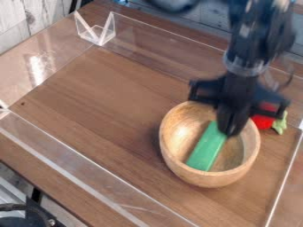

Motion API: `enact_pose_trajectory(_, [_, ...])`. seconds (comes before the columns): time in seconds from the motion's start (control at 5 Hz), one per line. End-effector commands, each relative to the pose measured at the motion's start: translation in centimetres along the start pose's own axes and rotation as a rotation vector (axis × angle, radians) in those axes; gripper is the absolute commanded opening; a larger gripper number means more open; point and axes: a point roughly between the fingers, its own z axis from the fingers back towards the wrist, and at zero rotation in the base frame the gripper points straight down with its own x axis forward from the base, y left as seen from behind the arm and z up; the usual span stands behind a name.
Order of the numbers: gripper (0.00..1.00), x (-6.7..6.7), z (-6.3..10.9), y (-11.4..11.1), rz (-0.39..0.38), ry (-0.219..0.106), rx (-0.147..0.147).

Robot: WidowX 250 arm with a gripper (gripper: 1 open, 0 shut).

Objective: Remove the green block from the brown bowl and put it on the table

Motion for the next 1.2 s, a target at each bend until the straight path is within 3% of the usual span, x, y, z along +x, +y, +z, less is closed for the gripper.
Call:
enact_pose_trajectory(0.0, [0.00,2.1,4.8,1.8,0.026,-0.072,-0.053])
enact_pose_trajectory(0.2, [0.00,2.9,7.3,3.9,0.051,-0.078,-0.089])
enact_pose_trajectory(0.4, [1.00,1.9,5.5,2.9,-0.033,-0.049,-0.106])
enact_pose_trajectory(0.6, [1.00,0.3,3.7,1.1,-0.134,-0.011,-0.120])
enact_pose_trajectory(0.8, [1.00,-1.6,3.5,-0.8,-0.195,0.017,-0.133])
enact_pose_trajectory(1.0, [1.00,-3.1,3.5,-1.2,-0.238,0.033,-0.144])
